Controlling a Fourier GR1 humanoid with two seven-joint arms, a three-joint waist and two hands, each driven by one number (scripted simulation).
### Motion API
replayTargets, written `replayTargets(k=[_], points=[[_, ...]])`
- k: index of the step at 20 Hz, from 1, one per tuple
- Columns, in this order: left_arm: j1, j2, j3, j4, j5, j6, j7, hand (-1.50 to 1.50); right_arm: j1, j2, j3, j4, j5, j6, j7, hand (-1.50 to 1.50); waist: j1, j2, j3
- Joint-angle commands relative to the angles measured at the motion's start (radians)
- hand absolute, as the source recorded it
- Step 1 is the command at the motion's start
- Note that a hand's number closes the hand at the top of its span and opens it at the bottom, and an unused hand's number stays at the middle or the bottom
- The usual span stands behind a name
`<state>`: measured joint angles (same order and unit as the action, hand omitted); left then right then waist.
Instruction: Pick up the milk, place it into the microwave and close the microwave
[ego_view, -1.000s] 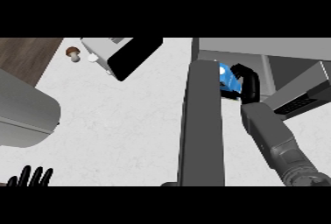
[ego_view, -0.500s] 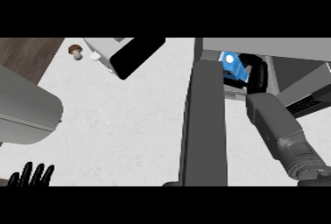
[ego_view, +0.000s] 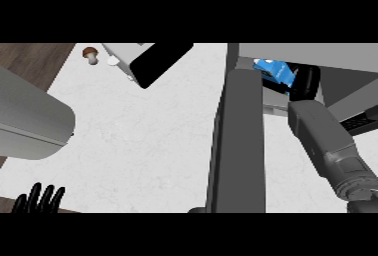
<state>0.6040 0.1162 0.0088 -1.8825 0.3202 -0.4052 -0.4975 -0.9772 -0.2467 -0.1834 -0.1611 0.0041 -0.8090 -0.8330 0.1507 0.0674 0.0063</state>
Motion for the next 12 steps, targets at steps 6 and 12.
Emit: replayTargets(k=[6, 12], points=[[-0.039, 0.014, 0.006, 0.005, -0.002, -0.008, 0.002, -1.5, 0.062, -0.082, 0.035, 0.155, 0.076, -0.291, 0.157, -1.5, 0.018, 0.036, -0.015], [-0.064, 0.015, -0.007, 0.013, -0.017, -0.008, 0.01, -1.5, 0.114, -0.057, 0.132, 0.16, 0.171, -0.42, 0.378, -1.5, 0.053, 0.031, -0.01]])
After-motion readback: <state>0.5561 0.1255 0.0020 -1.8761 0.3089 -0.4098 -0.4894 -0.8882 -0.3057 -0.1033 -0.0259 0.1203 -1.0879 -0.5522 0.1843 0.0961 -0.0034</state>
